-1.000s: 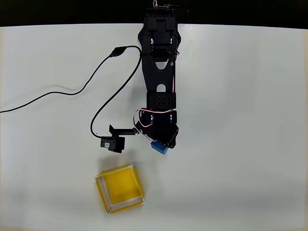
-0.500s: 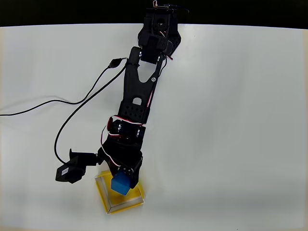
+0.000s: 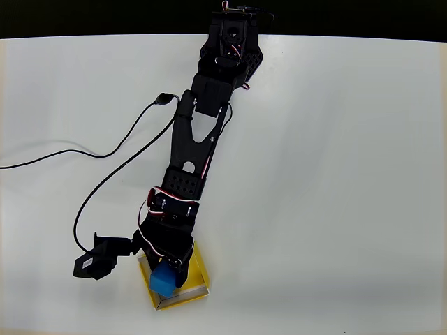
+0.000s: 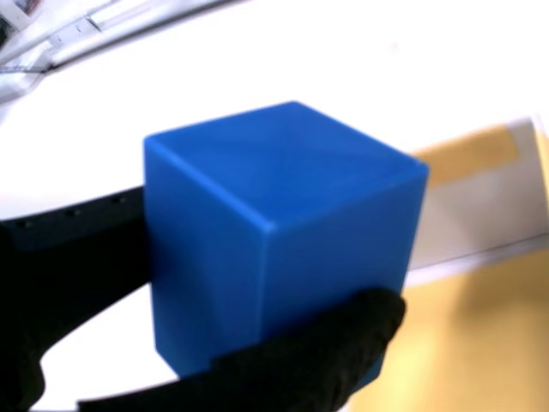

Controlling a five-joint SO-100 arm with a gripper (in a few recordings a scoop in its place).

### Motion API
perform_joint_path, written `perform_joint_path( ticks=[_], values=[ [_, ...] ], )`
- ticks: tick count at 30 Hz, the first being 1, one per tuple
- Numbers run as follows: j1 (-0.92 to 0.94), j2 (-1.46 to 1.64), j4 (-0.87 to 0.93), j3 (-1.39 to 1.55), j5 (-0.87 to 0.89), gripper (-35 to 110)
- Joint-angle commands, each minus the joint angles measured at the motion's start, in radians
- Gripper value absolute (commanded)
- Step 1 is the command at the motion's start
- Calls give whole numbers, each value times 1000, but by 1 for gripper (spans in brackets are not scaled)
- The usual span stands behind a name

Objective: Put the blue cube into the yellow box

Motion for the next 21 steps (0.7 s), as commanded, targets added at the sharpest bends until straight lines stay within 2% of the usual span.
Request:
perform_joint_path(
  ticks=[1, 5, 11, 15, 18, 21],
  values=[
    [28, 48, -57, -124, -21, 14],
    [32, 11, -60, -126, -18, 15],
    [44, -5, -143, -60, -20, 33],
    [49, 9, -184, -28, -29, 38],
    [44, 57, -170, -6, -25, 40],
    [32, 156, -60, 3, -26, 40]
  ],
)
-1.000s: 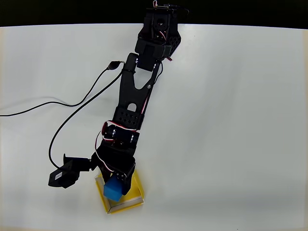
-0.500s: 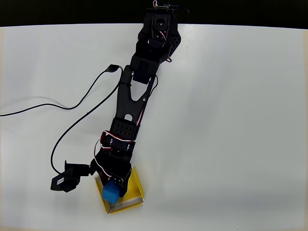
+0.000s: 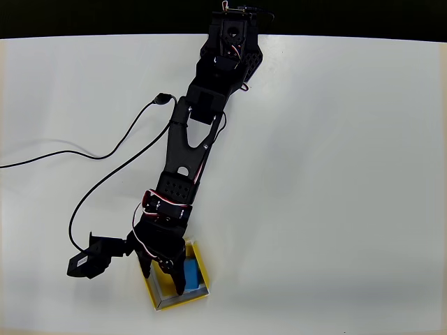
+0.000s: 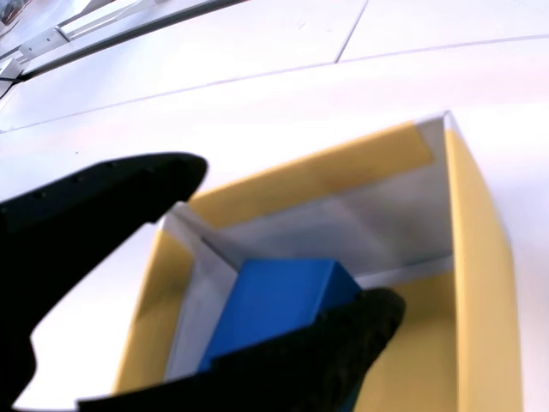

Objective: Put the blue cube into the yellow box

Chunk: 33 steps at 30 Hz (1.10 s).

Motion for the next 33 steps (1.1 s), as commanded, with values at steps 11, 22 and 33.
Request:
perform_joint_path(
  ticks=[11, 22, 33],
  values=[
    [-75, 853, 362, 380, -84, 25],
    [-207, 1425, 262, 1074, -229, 12],
    [-242, 1959, 259, 1651, -316, 2]
  ],
)
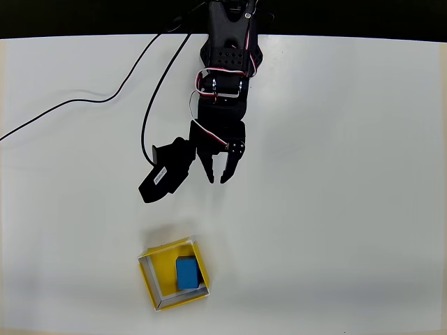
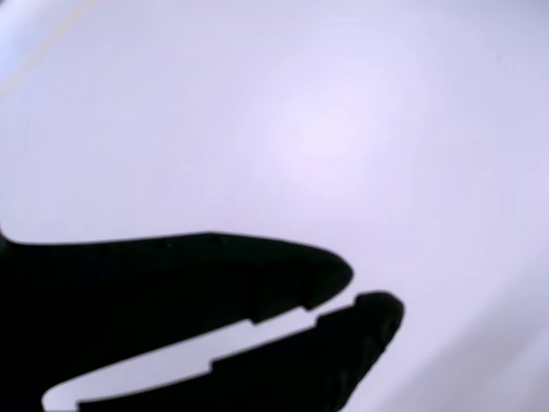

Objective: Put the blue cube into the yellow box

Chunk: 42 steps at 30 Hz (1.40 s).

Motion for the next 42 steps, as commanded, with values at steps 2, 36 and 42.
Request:
perform_joint_path(
  ticks=[2, 36, 42],
  values=[
    [-6, 239, 52, 156, -38, 1],
    [-21, 541, 609, 410, 71, 0],
    [-21, 541, 609, 410, 71, 0]
  ],
)
